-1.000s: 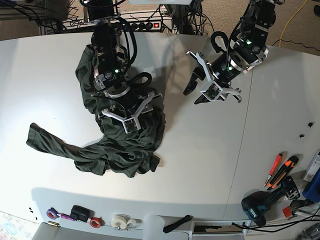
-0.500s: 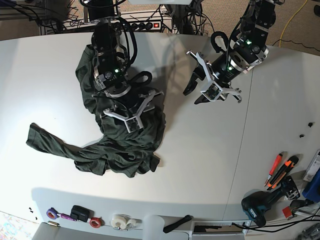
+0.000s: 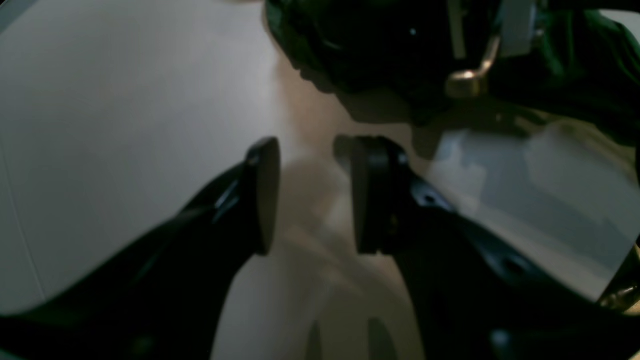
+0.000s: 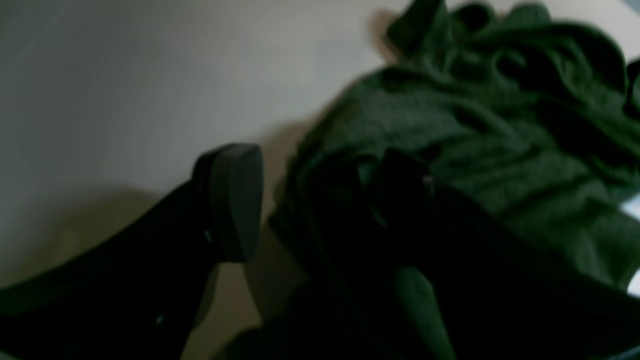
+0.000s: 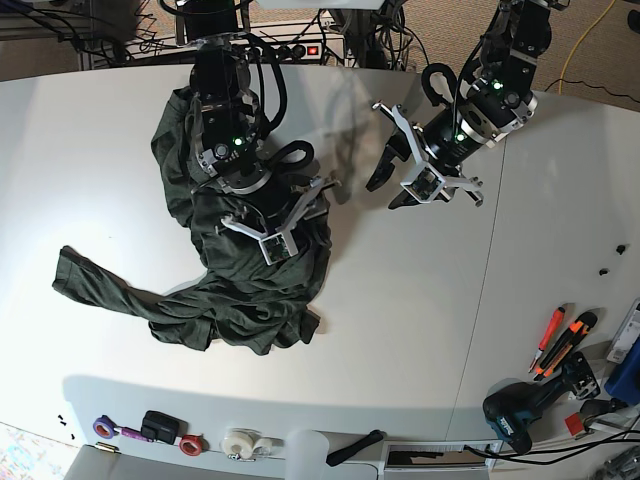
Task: Layout the t-shirt on the table in an organized manner, then fold the t-shirt properly
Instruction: 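Drag the held shirt away from the sleeve with the right gripper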
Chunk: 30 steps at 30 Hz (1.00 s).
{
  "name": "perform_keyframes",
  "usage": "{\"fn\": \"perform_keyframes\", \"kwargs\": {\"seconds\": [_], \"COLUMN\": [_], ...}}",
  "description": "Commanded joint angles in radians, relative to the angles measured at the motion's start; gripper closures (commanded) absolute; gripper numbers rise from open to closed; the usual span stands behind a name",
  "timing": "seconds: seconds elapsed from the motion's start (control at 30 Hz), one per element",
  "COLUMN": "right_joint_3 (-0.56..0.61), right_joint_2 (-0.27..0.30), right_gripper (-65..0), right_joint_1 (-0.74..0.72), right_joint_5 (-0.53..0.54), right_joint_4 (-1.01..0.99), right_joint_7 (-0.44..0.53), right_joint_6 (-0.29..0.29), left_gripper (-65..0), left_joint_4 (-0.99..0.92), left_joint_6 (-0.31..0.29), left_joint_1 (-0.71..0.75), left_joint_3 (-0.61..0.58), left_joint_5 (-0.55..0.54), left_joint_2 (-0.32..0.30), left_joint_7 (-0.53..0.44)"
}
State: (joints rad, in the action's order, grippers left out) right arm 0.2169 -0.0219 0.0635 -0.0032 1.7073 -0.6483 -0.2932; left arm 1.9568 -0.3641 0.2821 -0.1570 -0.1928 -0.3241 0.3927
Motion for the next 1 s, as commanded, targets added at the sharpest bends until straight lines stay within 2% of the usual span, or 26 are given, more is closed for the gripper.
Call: {"fn": "perform_keyframes", "kwargs": {"seconds": [0.0,0.13,0.2,0.27,0.37,0.4,0.63,0.73,0.8,0.87,0.97], "right_joint_3": [0.000,-0.001,-0.001,-0.001,-0.001,-0.001,-0.001,0.000,0.000,0.000,0.000], "right_joint_2": [-0.003,-0.003,-0.003,-0.003,-0.003,-0.003,-0.003,-0.003,-0.003,-0.003,-0.002], "right_gripper": [-37.0,-36.9,-34.8,-24.4,-4.0,-0.1,0.0,0.0,0.0,0.0,0.0], "right_joint_1": [-0.016,-0.016,-0.016,-0.016,-0.016,-0.016,-0.016,-0.015,-0.007,0.014,0.071], "right_joint_5": [-0.017,-0.051,-0.050,-0.050,-0.050,-0.050,-0.050,-0.043,0.000,0.034,0.041], "right_joint_4": [0.018,0.018,0.018,0.018,0.018,0.018,0.019,0.020,0.028,0.052,0.130], "right_joint_7": [0.018,0.010,0.011,0.010,0.011,0.012,0.013,0.009,-0.003,-0.011,-0.016], "right_joint_6": [-0.002,0.045,0.046,0.043,0.042,0.043,0.034,-0.050,-0.105,-0.142,-0.169], "left_gripper": [-24.7,-24.7,-24.7,-24.7,-24.7,-24.7,-24.7,-24.7,-24.7,-24.7,-24.7], "left_joint_4": [0.019,0.019,0.019,0.019,0.019,0.019,0.019,0.019,0.019,0.019,0.019], "left_joint_6": [0.000,0.000,0.000,0.000,0.000,0.000,0.000,0.000,0.000,0.000,0.000], "left_joint_1": [-0.008,-0.008,-0.008,-0.008,-0.008,-0.008,-0.008,-0.008,-0.008,-0.008,-0.008], "left_joint_3": [0.003,0.003,0.003,0.003,0.003,0.003,0.003,0.003,0.003,0.003,0.003], "left_joint_5": [-0.010,-0.010,-0.010,-0.010,-0.010,-0.010,-0.010,-0.010,-0.010,-0.009,-0.007], "left_joint_2": [-0.003,-0.003,-0.003,-0.003,-0.003,-0.003,-0.003,-0.003,-0.003,-0.003,-0.003], "left_joint_7": [-0.026,-0.026,-0.026,-0.026,-0.025,-0.026,-0.026,-0.026,-0.025,-0.024,-0.023]}}
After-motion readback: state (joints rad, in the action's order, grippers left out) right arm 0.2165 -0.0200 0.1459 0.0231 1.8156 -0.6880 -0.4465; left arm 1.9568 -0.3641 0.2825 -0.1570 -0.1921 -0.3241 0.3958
